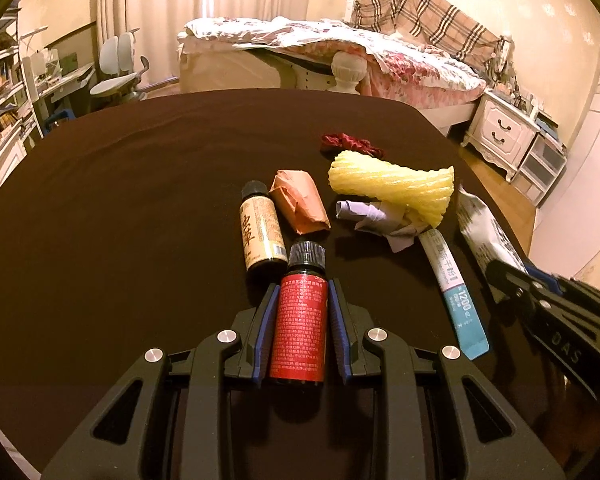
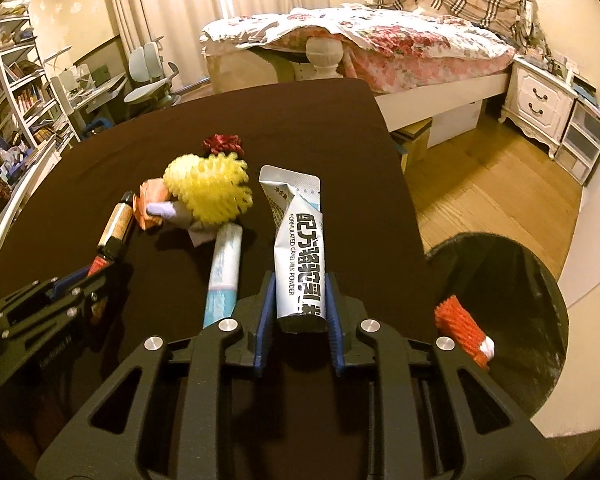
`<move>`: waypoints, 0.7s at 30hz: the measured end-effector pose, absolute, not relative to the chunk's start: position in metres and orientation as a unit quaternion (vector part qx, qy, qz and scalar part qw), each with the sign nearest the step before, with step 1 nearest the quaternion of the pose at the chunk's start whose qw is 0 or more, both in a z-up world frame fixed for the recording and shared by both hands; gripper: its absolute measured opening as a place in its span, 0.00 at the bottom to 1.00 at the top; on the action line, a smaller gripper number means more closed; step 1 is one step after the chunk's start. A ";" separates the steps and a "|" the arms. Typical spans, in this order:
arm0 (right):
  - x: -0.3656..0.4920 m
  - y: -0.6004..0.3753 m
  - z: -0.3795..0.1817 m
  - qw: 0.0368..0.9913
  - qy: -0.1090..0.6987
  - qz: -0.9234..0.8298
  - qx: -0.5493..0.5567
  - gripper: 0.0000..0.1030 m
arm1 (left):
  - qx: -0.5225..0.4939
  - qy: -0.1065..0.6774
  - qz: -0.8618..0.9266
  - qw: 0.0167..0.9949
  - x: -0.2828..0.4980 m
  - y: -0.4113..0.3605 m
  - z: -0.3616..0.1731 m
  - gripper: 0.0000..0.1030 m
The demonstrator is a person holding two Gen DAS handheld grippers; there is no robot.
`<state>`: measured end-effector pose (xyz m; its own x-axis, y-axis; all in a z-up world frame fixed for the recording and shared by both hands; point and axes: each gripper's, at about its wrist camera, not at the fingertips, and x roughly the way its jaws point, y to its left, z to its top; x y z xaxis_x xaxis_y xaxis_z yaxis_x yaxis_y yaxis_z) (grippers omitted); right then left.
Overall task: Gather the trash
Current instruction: 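Grasp the red bottle with the left tool while the right tool grasps the white toothpaste tube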
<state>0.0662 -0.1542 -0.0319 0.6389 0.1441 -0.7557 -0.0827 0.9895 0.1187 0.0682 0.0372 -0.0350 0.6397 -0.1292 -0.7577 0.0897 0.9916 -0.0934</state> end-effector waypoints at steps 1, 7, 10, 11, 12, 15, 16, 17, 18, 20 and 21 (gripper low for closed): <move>0.062 -0.156 -0.033 0.904 0.421 0.063 0.038 0.22 | -0.023 0.421 -0.061 0.905 0.067 0.037 -0.035 0.27; 0.045 -0.162 -0.037 0.901 0.426 0.068 0.048 0.30 | -0.014 0.420 -0.059 0.905 0.062 0.035 -0.036 0.27; 0.049 -0.165 -0.035 0.902 0.424 0.067 0.050 0.38 | -0.011 0.420 -0.058 0.906 0.063 0.034 -0.036 0.27; 0.051 -0.165 -0.034 0.902 0.424 0.068 0.052 0.42 | -0.011 0.420 -0.058 0.906 0.063 0.034 -0.036 0.27; 0.054 -0.166 -0.033 0.902 0.423 0.068 0.055 0.43 | -0.012 0.419 -0.058 0.906 0.063 0.034 -0.036 0.27; 0.064 -0.166 -0.034 0.903 0.420 0.064 0.057 0.43 | -0.014 0.419 -0.057 0.906 0.064 0.035 -0.036 0.27; 0.066 -0.165 -0.035 0.903 0.421 0.063 0.058 0.43 | -0.015 0.420 -0.057 0.906 0.064 0.035 -0.037 0.27; 0.068 -0.164 -0.036 0.903 0.422 0.062 0.056 0.43 | -0.017 0.420 -0.057 0.905 0.064 0.035 -0.037 0.27; 0.069 -0.164 -0.037 0.903 0.422 0.061 0.053 0.42 | -0.018 0.420 -0.057 0.905 0.064 0.036 -0.037 0.27; 0.069 -0.161 -0.037 0.904 0.421 0.060 0.045 0.30 | -0.019 0.419 -0.057 0.906 0.063 0.036 -0.037 0.27; 0.068 -0.159 -0.038 0.903 0.422 0.063 0.041 0.27 | -0.019 0.418 -0.057 0.906 0.063 0.036 -0.037 0.27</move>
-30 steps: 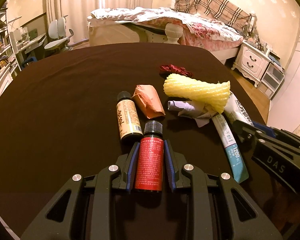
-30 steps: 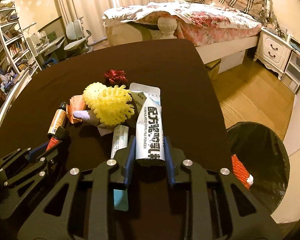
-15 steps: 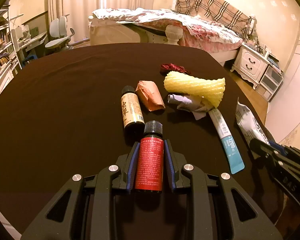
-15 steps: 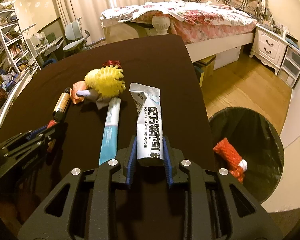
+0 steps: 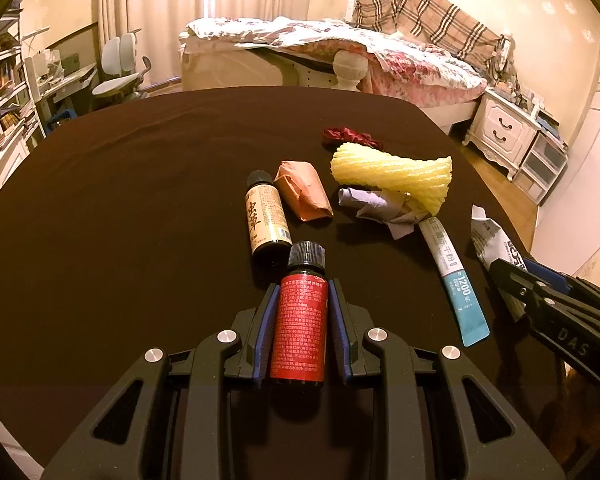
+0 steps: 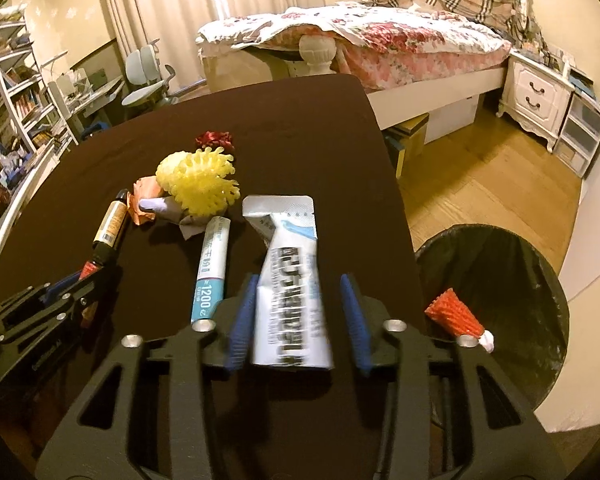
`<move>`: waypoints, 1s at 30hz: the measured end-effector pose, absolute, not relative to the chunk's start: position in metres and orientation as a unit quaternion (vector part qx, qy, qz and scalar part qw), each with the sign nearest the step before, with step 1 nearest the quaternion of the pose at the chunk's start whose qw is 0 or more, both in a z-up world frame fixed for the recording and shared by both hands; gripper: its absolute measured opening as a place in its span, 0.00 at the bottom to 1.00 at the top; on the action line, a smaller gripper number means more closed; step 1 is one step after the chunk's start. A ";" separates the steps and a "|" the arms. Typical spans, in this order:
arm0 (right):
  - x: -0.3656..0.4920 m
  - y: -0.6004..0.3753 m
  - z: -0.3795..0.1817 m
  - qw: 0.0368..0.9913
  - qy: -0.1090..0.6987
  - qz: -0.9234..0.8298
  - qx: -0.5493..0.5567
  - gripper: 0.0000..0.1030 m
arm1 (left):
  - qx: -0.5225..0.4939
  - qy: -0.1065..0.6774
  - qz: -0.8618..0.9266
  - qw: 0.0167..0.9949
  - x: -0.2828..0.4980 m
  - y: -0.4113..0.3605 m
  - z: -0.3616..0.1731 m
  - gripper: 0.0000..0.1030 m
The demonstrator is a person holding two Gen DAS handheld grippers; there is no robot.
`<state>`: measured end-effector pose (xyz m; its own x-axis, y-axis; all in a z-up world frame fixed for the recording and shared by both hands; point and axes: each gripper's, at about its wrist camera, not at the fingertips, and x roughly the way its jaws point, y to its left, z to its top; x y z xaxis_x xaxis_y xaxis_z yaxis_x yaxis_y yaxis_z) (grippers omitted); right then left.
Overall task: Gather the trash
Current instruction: 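Grasp the red bottle with the left tool while the right tool grasps the white toothpaste tube, then carry the red bottle and white tube over the black bin while opening both tools to drop them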
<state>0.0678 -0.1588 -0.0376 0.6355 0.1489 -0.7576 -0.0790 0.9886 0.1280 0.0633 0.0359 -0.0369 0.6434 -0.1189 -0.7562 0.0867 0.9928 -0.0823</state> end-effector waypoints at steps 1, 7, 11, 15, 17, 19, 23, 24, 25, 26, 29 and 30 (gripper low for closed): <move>0.067 -0.158 -0.038 0.903 0.422 0.064 0.039 0.27 | -0.019 0.418 -0.056 0.907 0.063 0.036 -0.037 0.27; 0.056 -0.162 -0.034 0.907 0.414 0.065 0.042 0.25 | -0.019 0.417 -0.057 0.907 0.063 0.036 -0.036 0.27; 0.049 -0.170 -0.029 0.910 0.408 0.060 0.045 0.25 | -0.017 0.414 -0.059 0.908 0.062 0.033 -0.032 0.27; 0.040 -0.180 -0.022 0.914 0.399 0.050 0.048 0.25 | -0.014 0.408 -0.063 0.910 0.060 0.027 -0.027 0.27; 0.036 -0.184 -0.019 0.916 0.395 0.044 0.047 0.25 | -0.013 0.406 -0.069 0.911 0.059 0.023 -0.025 0.27; 0.032 -0.188 -0.016 0.918 0.392 0.037 0.048 0.25 | -0.010 0.403 -0.075 0.912 0.057 0.017 -0.022 0.27; 0.025 -0.201 -0.014 0.921 0.387 0.020 0.053 0.25 | -0.003 0.396 -0.093 0.914 0.053 0.001 -0.017 0.27; 0.022 -0.206 -0.013 0.921 0.385 0.015 0.055 0.25 | -0.001 0.394 -0.099 0.914 0.052 -0.004 -0.016 0.27; 0.020 -0.211 -0.012 0.922 0.383 0.010 0.057 0.25 | 0.001 0.393 -0.104 0.914 0.052 -0.008 -0.015 0.27; 0.019 -0.215 -0.012 0.922 0.382 0.004 0.060 0.25 | 0.004 0.391 -0.110 0.914 0.051 -0.014 -0.014 0.27; 0.012 -0.230 -0.011 0.923 0.378 -0.013 0.065 0.25 | 0.010 0.389 -0.126 0.913 0.050 -0.029 -0.012 0.27; 0.010 -0.235 -0.010 0.924 0.377 -0.020 0.067 0.25 | 0.012 0.388 -0.130 0.912 0.050 -0.033 -0.012 0.27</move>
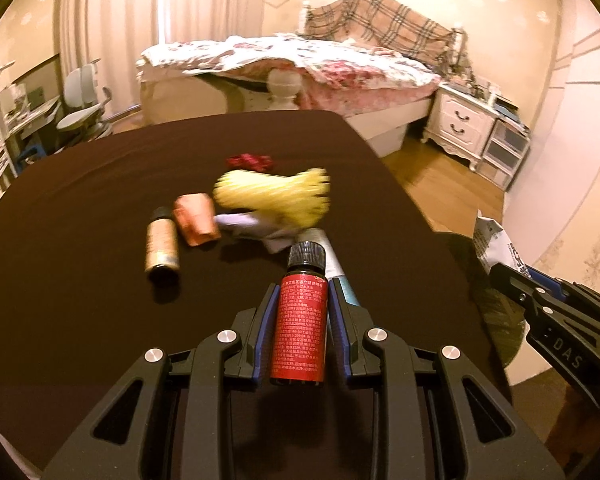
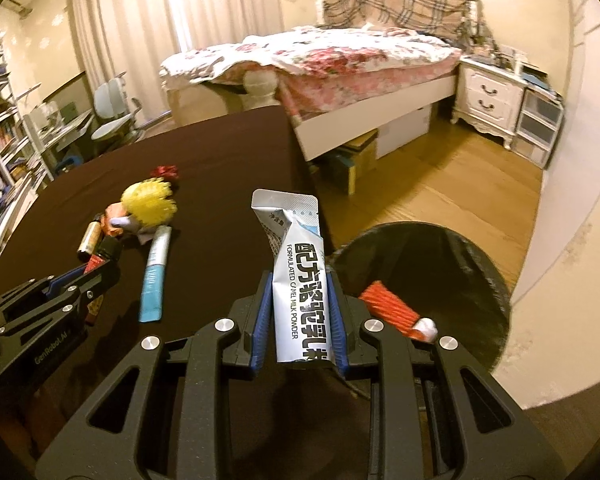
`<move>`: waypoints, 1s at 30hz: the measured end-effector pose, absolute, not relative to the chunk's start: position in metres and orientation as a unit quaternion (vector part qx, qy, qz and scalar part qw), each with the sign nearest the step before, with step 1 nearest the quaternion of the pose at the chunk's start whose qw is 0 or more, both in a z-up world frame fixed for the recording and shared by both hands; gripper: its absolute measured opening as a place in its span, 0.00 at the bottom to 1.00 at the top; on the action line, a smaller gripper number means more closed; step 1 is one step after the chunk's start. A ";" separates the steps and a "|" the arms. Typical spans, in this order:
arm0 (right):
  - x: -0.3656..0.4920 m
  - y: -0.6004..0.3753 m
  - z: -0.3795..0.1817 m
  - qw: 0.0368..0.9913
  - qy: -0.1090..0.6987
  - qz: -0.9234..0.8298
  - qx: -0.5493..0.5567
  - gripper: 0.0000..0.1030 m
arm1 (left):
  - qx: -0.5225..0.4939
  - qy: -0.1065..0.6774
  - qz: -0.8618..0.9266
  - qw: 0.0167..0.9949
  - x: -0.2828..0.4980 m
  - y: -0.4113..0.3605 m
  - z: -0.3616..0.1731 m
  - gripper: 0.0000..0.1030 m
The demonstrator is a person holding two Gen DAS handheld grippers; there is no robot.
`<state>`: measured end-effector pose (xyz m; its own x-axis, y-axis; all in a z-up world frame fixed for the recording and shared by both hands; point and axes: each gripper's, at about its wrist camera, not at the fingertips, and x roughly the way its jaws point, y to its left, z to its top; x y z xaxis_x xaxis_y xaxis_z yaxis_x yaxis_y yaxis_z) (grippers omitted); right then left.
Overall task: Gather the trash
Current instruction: 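Carry the red bottle and white tube over the black bin while opening both tools to drop them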
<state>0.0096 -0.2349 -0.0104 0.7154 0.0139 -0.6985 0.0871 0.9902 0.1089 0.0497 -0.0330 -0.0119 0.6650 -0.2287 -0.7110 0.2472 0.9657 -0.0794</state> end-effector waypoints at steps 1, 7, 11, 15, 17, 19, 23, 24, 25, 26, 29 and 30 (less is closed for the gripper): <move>0.008 -0.239 -0.010 0.924 0.376 -0.025 0.069 0.25 | 0.015 0.386 -0.136 0.912 0.050 -0.038 -0.011 0.27; -0.004 -0.264 -0.010 0.924 0.369 -0.060 0.081 0.25 | 0.031 0.375 -0.171 0.911 0.048 -0.074 -0.006 0.27; -0.007 -0.276 -0.010 0.923 0.367 -0.078 0.085 0.25 | 0.042 0.366 -0.194 0.909 0.044 -0.096 -0.003 0.27; -0.010 -0.286 -0.011 0.922 0.364 -0.091 0.091 0.25 | 0.054 0.357 -0.214 0.907 0.042 -0.117 0.000 0.27; -0.011 -0.290 -0.011 0.922 0.363 -0.097 0.093 0.25 | 0.058 0.356 -0.220 0.906 0.043 -0.126 0.000 0.27; -0.013 -0.293 -0.012 0.922 0.362 -0.103 0.093 0.25 | 0.063 0.356 -0.225 0.905 0.043 -0.133 -0.001 0.27; -0.015 -0.303 -0.014 0.922 0.359 -0.112 0.095 0.25 | 0.069 0.355 -0.230 0.903 0.049 -0.146 -0.003 0.27; -0.016 -0.305 -0.014 0.921 0.359 -0.114 0.096 0.25 | 0.071 0.355 -0.231 0.903 0.050 -0.150 -0.003 0.27; -0.016 -0.307 -0.014 0.921 0.359 -0.116 0.097 0.25 | 0.073 0.355 -0.232 0.903 0.050 -0.152 -0.003 0.27; -0.016 -0.310 -0.015 0.921 0.359 -0.118 0.098 0.25 | 0.074 0.355 -0.233 0.902 0.049 -0.154 -0.004 0.27; -0.016 -0.316 -0.016 0.920 0.359 -0.124 0.102 0.25 | 0.078 0.356 -0.234 0.901 0.050 -0.161 -0.006 0.27; -0.015 -0.319 -0.017 0.919 0.359 -0.126 0.103 0.25 | 0.080 0.356 -0.235 0.901 0.050 -0.164 -0.007 0.27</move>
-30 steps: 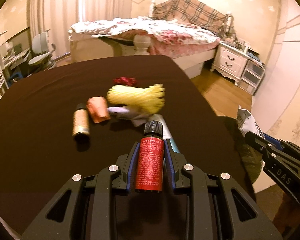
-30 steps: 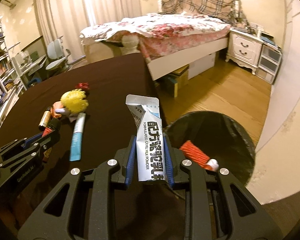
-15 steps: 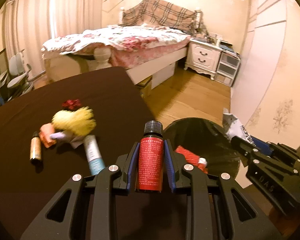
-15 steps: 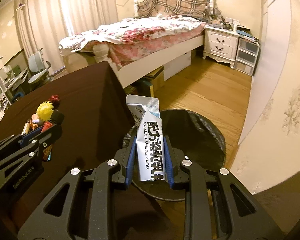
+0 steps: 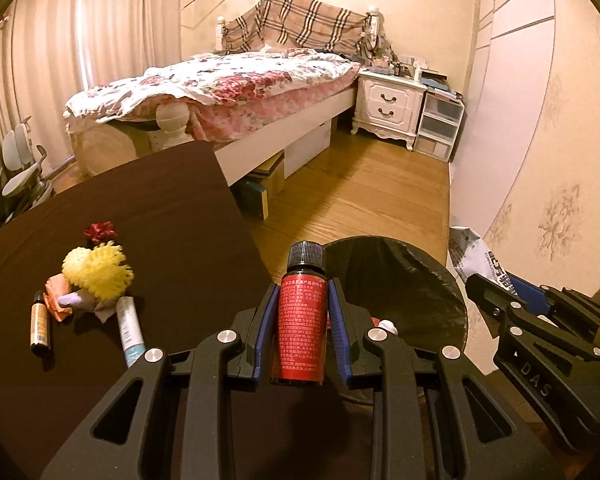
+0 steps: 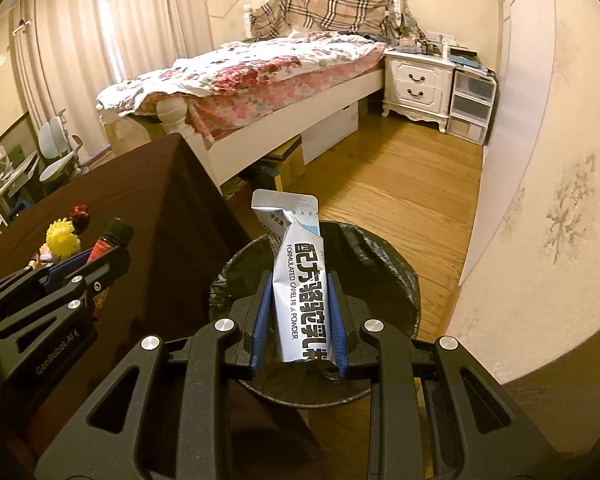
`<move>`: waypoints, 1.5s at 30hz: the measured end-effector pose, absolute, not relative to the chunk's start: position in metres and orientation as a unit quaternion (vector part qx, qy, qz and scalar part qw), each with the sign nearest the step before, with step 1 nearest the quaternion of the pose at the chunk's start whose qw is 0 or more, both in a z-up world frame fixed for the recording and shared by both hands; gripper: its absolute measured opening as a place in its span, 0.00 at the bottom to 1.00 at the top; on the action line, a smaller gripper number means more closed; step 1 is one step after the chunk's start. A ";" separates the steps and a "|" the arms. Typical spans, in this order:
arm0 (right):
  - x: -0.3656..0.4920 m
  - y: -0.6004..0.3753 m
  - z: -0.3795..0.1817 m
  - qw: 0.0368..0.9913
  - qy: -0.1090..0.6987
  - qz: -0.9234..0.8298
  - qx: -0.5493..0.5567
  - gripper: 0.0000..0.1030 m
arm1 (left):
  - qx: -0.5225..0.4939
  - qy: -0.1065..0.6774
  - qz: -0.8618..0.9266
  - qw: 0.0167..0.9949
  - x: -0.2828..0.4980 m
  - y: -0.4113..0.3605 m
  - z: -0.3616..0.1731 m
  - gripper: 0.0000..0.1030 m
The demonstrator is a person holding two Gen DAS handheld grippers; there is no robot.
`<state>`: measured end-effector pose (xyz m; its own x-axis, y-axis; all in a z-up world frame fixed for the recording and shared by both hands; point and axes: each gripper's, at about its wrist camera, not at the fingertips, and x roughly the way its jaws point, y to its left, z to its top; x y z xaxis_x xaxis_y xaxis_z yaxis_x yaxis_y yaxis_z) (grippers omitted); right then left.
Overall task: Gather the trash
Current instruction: 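Carry the red bottle and white tube over the black bin while opening both tools to drop them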
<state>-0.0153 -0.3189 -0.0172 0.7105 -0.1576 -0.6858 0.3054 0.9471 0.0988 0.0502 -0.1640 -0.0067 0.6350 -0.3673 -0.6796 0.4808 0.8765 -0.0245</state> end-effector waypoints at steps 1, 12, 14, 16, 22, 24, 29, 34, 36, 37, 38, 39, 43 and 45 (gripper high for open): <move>-0.015 -0.322 -0.018 0.919 0.359 -0.128 0.104 0.25 | 0.081 0.357 -0.236 0.900 0.051 -0.166 -0.007 0.27; -0.010 -0.341 -0.023 0.916 0.359 -0.140 0.116 0.25 | 0.095 0.359 -0.244 0.896 0.058 -0.193 -0.013 0.27; -0.008 -0.344 -0.025 0.915 0.360 -0.140 0.118 0.25 | 0.098 0.359 -0.245 0.895 0.058 -0.197 -0.014 0.27; -0.008 -0.347 -0.027 0.914 0.361 -0.141 0.119 0.25 | 0.100 0.362 -0.246 0.894 0.060 -0.201 -0.015 0.27; -0.003 -0.353 -0.033 0.911 0.365 -0.144 0.124 0.25 | 0.104 0.366 -0.245 0.892 0.066 -0.209 -0.019 0.27; -0.001 -0.354 -0.035 0.911 0.366 -0.144 0.125 0.25 | 0.105 0.367 -0.244 0.892 0.068 -0.211 -0.020 0.27; 0.003 -0.357 -0.037 0.910 0.368 -0.145 0.127 0.25 | 0.107 0.368 -0.243 0.891 0.071 -0.215 -0.021 0.27; 0.005 -0.359 -0.039 0.908 0.371 -0.144 0.129 0.27 | 0.110 0.375 -0.237 0.889 0.074 -0.219 -0.025 0.37; 0.007 -0.362 -0.042 0.907 0.373 -0.145 0.131 0.30 | 0.104 0.377 -0.234 0.890 0.075 -0.217 -0.026 0.51; 0.007 -0.362 -0.043 0.906 0.374 -0.146 0.131 0.32 | 0.101 0.377 -0.233 0.891 0.075 -0.216 -0.025 0.56; 0.007 -0.363 -0.044 0.906 0.375 -0.147 0.131 0.33 | 0.100 0.377 -0.232 0.891 0.075 -0.215 -0.025 0.59; 0.008 -0.364 -0.044 0.906 0.375 -0.148 0.132 0.36 | 0.102 0.376 -0.230 0.892 0.075 -0.214 -0.026 0.62; 0.007 -0.364 -0.044 0.905 0.375 -0.151 0.134 0.42 | 0.096 0.378 -0.225 0.893 0.076 -0.211 -0.024 0.71; 0.007 -0.363 -0.043 0.905 0.374 -0.153 0.133 0.47 | 0.097 0.376 -0.222 0.894 0.075 -0.209 -0.023 0.72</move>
